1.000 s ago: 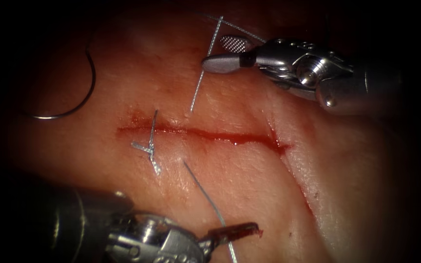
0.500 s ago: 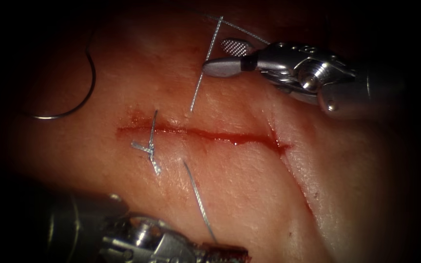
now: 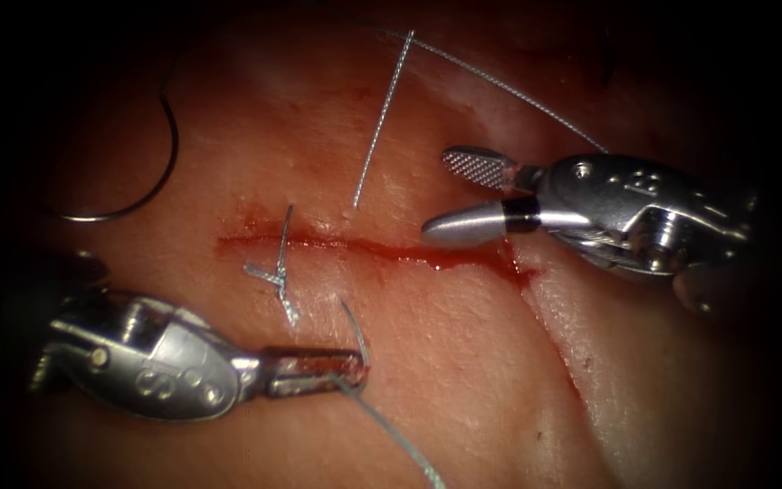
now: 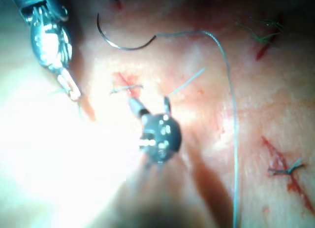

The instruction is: Wound Closure

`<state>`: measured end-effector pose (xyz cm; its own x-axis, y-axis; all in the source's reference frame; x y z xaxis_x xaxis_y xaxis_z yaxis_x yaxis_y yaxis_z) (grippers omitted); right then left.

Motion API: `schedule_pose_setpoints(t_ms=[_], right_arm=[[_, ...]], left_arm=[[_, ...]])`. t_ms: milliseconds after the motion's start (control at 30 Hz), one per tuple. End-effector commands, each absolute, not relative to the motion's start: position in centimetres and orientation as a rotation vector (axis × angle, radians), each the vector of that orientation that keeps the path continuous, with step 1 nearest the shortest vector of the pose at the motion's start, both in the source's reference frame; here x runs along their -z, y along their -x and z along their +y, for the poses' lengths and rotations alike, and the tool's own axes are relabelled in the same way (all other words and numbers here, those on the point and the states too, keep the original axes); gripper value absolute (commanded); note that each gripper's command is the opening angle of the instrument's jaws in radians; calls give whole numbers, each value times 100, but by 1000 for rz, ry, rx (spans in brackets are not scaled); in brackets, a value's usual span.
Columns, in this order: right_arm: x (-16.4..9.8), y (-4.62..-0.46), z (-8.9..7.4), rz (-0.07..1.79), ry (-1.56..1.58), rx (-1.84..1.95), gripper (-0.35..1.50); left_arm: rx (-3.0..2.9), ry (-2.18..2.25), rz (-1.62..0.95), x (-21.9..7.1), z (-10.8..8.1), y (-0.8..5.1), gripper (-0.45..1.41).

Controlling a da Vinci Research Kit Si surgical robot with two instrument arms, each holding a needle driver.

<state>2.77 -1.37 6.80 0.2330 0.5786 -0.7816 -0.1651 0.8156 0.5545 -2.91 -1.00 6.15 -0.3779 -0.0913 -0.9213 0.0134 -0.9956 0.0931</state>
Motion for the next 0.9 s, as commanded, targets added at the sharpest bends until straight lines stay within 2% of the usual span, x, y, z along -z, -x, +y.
schedule_pose_setpoints(t_ms=[33, 367, 900], right_arm=[[-680, -291, -144, 1254, -401, -483, 113], [-675, -311, -179, 1301, -476, -318, 111], [-669, -342, -199, 1314, -472, -262, 108]], left_arm=[[2534, -1744, -103, -620, -102, 294, -45], [2489, -2075, -171, -610, -83, 281, -45], [2526, -2097, -200, -633, -85, 281, -45]])
